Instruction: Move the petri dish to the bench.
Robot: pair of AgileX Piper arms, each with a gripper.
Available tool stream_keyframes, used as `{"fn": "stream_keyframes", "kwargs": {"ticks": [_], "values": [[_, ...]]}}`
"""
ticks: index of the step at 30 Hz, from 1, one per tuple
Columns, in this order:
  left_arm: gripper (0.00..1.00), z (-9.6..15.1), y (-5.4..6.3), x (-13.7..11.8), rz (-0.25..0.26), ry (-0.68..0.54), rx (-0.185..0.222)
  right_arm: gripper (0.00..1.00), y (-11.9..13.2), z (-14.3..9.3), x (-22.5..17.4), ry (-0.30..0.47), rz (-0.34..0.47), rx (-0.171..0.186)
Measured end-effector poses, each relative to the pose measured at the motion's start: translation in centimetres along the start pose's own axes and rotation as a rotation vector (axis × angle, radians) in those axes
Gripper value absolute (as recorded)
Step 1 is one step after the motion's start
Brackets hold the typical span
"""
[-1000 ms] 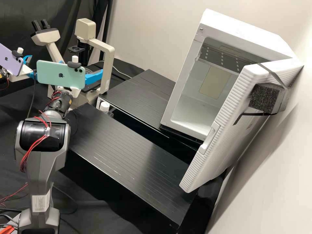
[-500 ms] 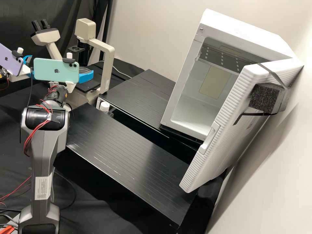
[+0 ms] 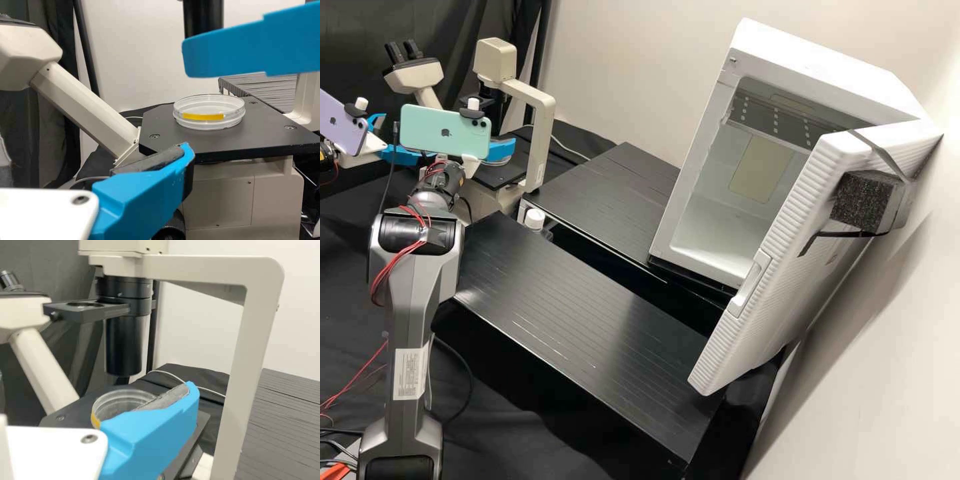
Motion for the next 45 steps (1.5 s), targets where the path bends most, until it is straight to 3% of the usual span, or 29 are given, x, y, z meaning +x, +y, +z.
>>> {"fn": "stream_keyframes", "kwargs": {"ticks": [15, 20, 28, 30, 36, 38, 40, 45], "values": [[1.00, 0.0, 0.0, 0.0, 0.000, 0.000, 0.000, 1.00, -1.6, 3.0, 3.3, -0.081, -0.050, -0.057], [1.00, 0.0, 0.0, 0.0, 0.000, 0.000, 0.000, 1.00, -1.1, 3.3, 4.6, -0.084, -0.028, -0.061], [1.00, 0.0, 0.0, 0.0, 0.000, 0.000, 0.000, 1.00, -1.3, 3.1, 5.5, -0.091, -0.068, -0.051], [1.00, 0.0, 0.0, 0.0, 0.000, 0.000, 0.000, 1.00, -1.4, 3.1, 5.6, -0.092, -0.068, -0.038], [1.00, 0.0, 0.0, 0.0, 0.000, 0.000, 0.000, 1.00, -1.4, 3.1, 5.6, -0.094, -0.069, 0.101], [1.00, 0.0, 0.0, 0.0, 0.000, 0.000, 0.000, 1.00, -1.5, 3.2, 5.5, -0.088, -0.061, 0.125], [1.00, 0.0, 0.0, 0.0, 0.000, 0.000, 0.000, 1.00, -1.9, 3.5, 5.2, -0.082, -0.045, 0.138], [1.00, 0.0, 0.0, 0.0, 0.000, 0.000, 0.000, 1.00, -2.6, 3.1, 4.7, -0.060, -0.013, 0.122]]}}
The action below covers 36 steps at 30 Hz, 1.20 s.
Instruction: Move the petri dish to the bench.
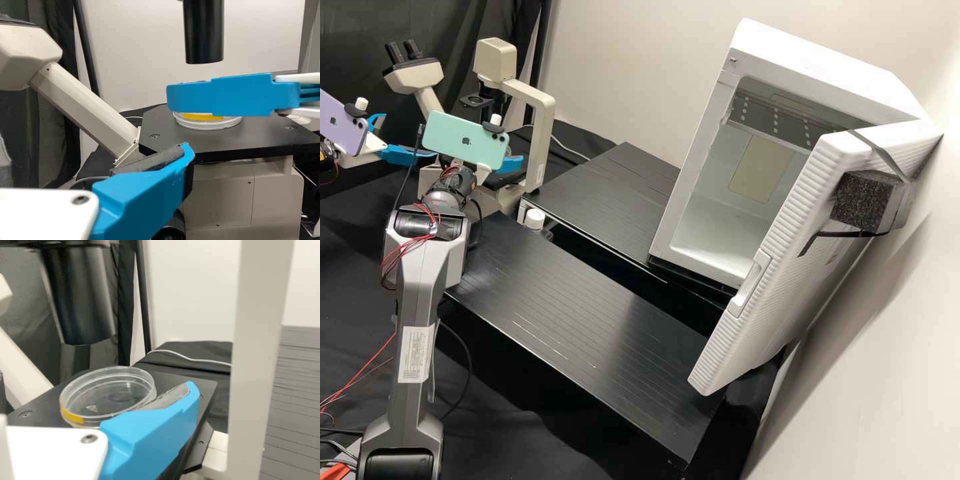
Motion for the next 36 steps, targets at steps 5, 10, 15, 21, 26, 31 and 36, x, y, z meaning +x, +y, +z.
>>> {"fn": "stream_keyframes", "kwargs": {"ticks": [5, 10, 15, 21, 26, 31, 36], "values": [[1.00, 0.0, 0.0, 0.0, 0.000, 0.000, 0.000, 1.00, -0.8, -0.7, -0.2, 0.019, 0.018, -0.054], [1.00, 0.0, 0.0, 0.0, 0.000, 0.000, 0.000, 1.00, -1.8, 0.0, 0.2, -0.007, 0.014, -0.112], [1.00, 0.0, 0.0, 0.0, 0.000, 0.000, 0.000, 1.00, -2.0, 0.7, 0.9, -0.045, -0.003, -0.108], [1.00, 0.0, 0.0, 0.0, 0.000, 0.000, 0.000, 1.00, -0.7, 1.0, 2.0, -0.060, 0.025, -0.103], [1.00, 0.0, 0.0, 0.0, 0.000, 0.000, 0.000, 1.00, -0.7, 1.3, 2.5, -0.076, 0.016, -0.074], [1.00, 0.0, 0.0, 0.0, 0.000, 0.000, 0.000, 1.00, -1.2, 1.6, 2.8, -0.082, -0.002, -0.085], [1.00, 0.0, 0.0, 0.0, 0.000, 0.000, 0.000, 1.00, -1.2, 1.5, 2.9, -0.079, 0.000, -0.094]]}}
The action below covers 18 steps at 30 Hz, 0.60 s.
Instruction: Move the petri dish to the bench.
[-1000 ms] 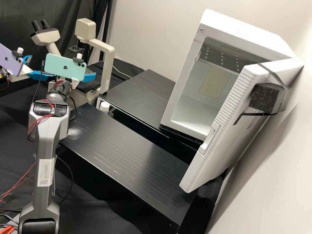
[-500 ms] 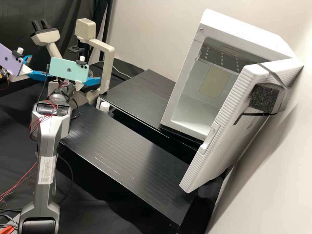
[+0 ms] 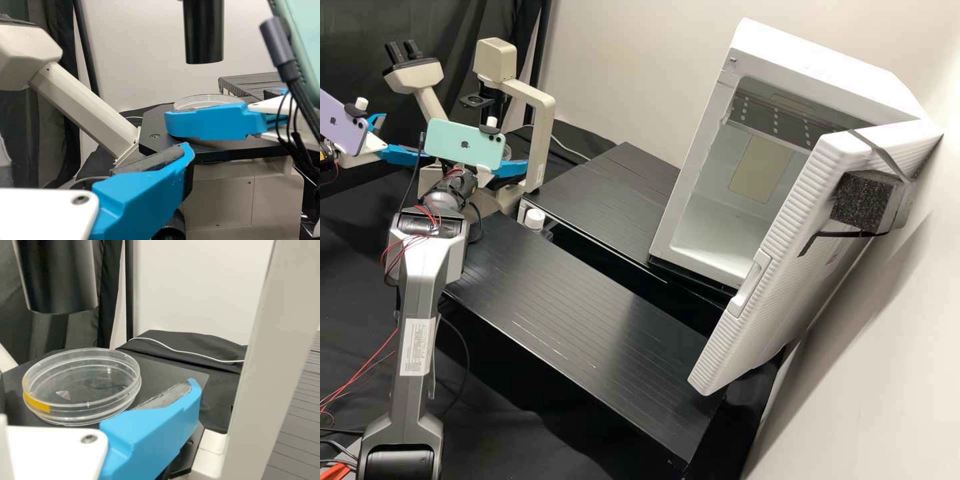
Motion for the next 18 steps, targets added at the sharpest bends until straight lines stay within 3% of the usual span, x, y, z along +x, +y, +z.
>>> {"fn": "stream_keyframes", "kwargs": {"ticks": [18], "values": [[1.00, 0.0, 0.0, 0.0, 0.000, 0.000, 0.000, 1.00, -0.5, 0.0, 1.1, 0.007, -0.001, -0.006]]}}
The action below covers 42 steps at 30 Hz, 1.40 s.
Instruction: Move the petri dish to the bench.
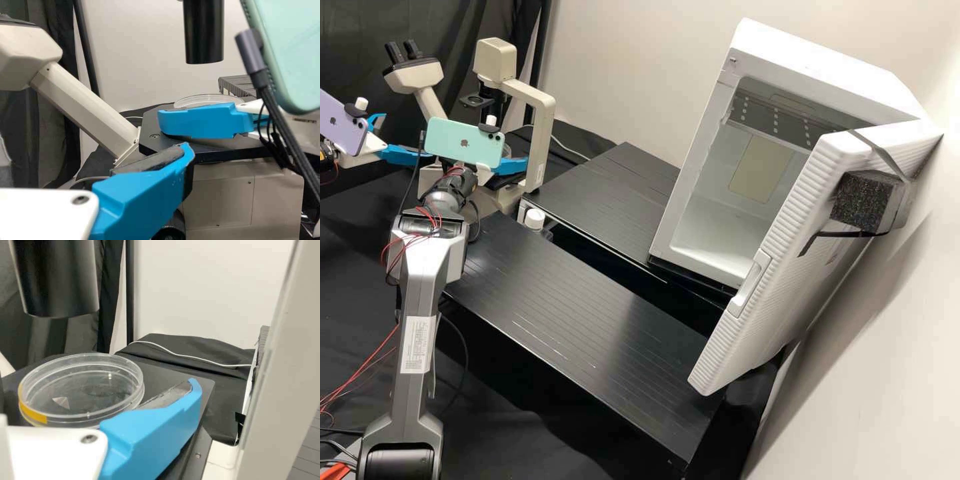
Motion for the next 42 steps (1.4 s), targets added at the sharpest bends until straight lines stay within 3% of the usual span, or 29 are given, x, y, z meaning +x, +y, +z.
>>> {"fn": "stream_keyframes", "kwargs": {"ticks": [7, 8, 42], "values": [[1.00, 0.0, 0.0, 0.0, 0.000, 0.000, 0.000, 1.00, 0.0, -0.1, 0.3, -0.013, -0.016, 0.001], [1.00, 0.0, 0.0, 0.0, 0.000, 0.000, 0.000, 0.00, 0.1, -0.2, 0.3, -0.011, -0.018, -0.003], [1.00, 0.0, 0.0, 0.0, 0.000, 0.000, 0.000, 0.00, 0.6, 1.0, 1.1, -0.051, -0.029, 0.010]]}}
